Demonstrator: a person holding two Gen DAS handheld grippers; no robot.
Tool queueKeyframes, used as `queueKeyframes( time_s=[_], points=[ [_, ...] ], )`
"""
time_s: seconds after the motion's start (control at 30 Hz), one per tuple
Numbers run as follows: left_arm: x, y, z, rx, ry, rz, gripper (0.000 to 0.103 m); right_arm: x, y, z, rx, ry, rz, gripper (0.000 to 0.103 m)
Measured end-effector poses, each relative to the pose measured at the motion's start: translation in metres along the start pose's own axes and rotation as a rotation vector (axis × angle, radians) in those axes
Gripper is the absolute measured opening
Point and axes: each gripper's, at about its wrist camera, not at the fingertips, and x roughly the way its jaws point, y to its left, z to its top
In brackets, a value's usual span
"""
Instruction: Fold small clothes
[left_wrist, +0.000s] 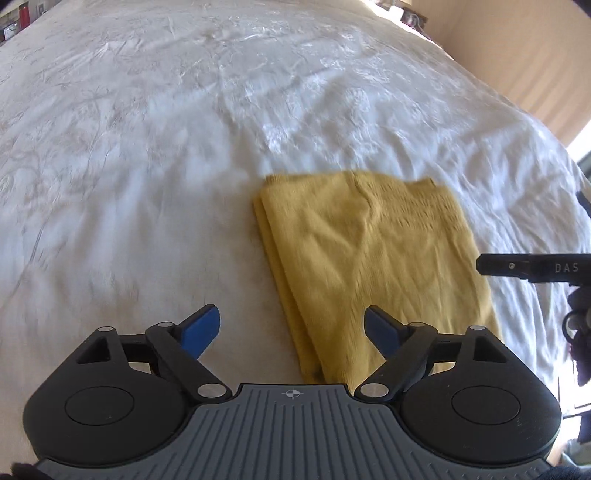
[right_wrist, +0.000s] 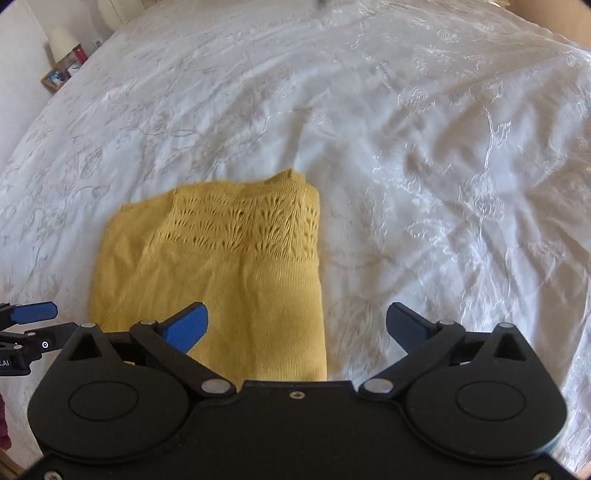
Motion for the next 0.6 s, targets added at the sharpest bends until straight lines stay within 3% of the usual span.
queueKeyframes(
  time_s=[0.1, 0.2, 0.3, 0.33, 0.6],
  points=[
    [0.02, 0.003, 0.018, -0.021, -0.011, 0.013, 0.086, 0.026, -0.003, 0.018, -0.004, 0.011, -0.05, 0.102],
    [0.045, 0.013, 0.025, -0.033, 0.033, 0.058, 0.086, 0.051, -0.017, 0.03, 0.042, 0.067, -0.106, 0.102],
    [0.061, 0.024, 0.026, -0.044, 0.068, 0.067, 0.103, 0.063, -0.029, 0.033, 0.096, 0.093, -0.082, 0.102],
    [0.062, 0.025, 0.026, -0.047, 0.068, 0.063, 0.103, 0.064, -0.029, 0.034, 0.094, 0.093, -0.077, 0.102],
    [0.021, 0.025, 0.018, -0.109, 0.015, 0.064, 0.103, 0.015, -0.025, 0.02, 0.064, -0.051, -0.049, 0.102]
  ],
)
